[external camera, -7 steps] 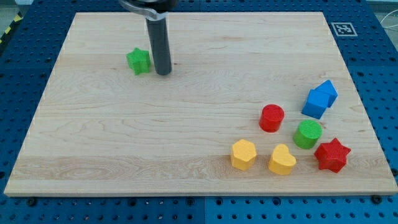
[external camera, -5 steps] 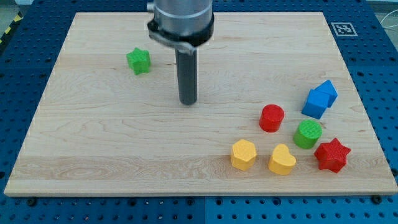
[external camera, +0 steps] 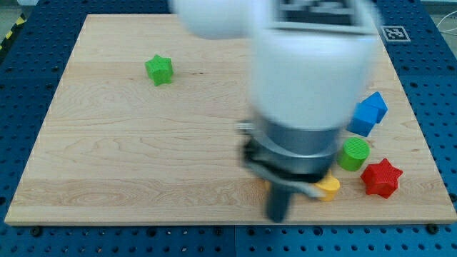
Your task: Push the red star closer to the blue cube
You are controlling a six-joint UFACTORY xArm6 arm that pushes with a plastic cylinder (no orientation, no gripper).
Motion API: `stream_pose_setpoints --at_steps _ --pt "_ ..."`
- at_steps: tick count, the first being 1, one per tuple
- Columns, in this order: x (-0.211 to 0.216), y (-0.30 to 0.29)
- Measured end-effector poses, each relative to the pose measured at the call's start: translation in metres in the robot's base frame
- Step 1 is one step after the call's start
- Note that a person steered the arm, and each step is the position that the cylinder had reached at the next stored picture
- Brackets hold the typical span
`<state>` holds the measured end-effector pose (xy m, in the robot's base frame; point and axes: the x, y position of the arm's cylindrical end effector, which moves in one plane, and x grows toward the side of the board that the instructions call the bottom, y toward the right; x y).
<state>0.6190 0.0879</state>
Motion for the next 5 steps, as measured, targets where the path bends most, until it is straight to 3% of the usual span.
stream_pose_setpoints --at_steps 2,4,5 --pt "0.000 0.021" --pt "-0.003 0.112" --pt "-0.034 0.120"
